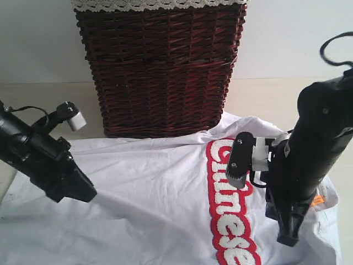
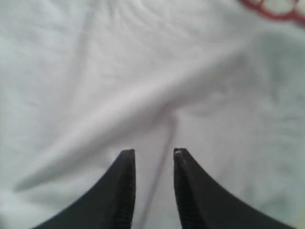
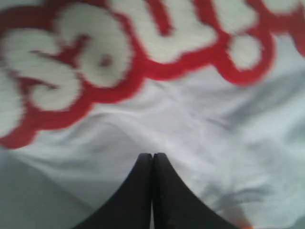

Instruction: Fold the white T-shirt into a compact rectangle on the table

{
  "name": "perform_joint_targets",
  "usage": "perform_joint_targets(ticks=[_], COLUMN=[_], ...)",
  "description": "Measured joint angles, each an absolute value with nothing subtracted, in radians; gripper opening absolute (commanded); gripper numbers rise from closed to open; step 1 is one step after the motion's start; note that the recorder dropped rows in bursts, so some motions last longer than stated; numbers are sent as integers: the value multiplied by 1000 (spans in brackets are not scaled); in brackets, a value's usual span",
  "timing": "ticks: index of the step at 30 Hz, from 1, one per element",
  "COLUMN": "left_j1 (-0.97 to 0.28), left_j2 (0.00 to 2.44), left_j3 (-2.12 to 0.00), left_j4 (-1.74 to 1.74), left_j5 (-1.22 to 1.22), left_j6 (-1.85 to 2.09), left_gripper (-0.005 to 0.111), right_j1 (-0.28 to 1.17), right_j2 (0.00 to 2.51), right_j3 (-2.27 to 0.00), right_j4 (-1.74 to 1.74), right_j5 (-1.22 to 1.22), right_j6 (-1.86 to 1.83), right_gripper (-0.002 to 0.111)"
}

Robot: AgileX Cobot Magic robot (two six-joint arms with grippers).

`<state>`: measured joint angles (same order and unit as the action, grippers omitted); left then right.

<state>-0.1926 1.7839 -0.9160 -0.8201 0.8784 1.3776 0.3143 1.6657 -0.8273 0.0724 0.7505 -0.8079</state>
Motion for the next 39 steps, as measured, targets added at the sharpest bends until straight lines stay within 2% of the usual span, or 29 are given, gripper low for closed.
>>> perform_joint_targets(ticks=[4,9,12,14,16,17,21,22,24,28,30,35,39], left_j1=[-239,-244,-244,-244,-246,-246,-240,-233,-224,-205,-200,-197,-197], left_j2=[1695,1662,1662,1662,1662,1662,1662,1662,1662,1662,1664,1677,1677], left_j3=[-916,-916,-914,-909,-900,-893,-855,-844,-833,-829,-829,-828,-827], left_j4=[-419,-184,-142,-122,-91,-75,7,30,55,67,67,67,67], left_j5=[732,717,715,713,707,701,662,643,611,548,540,537,525], left_j6=[1336,1290,1298,1310,1319,1321,1326,1326,1328,1335,1323,1296,1294], left_gripper=[30,31,49,65,75,76,75,75,75,75,75,75,75], right_j1=[314,314,314,314,314,314,314,314,314,314,310,256,162], right_j2=[1604,1594,1594,1594,1594,1594,1594,1594,1594,1594,1594,1594,1607], right_j3=[-830,-830,-830,-830,-830,-830,-830,-830,-830,-830,-830,-830,-830], right_j4=[168,101,70,45,12,-10,-101,-128,-166,-199,-186,-73,-60], right_j5=[823,825,784,745,732,729,726,724,724,720,700,675,639], right_j6=[-1133,-1144,-1048,-971,-938,-928,-904,-901,-897,-913,-913,-913,-913], right_gripper=[0,0,2,10,27,35,81,88,93,90,83,56,54])
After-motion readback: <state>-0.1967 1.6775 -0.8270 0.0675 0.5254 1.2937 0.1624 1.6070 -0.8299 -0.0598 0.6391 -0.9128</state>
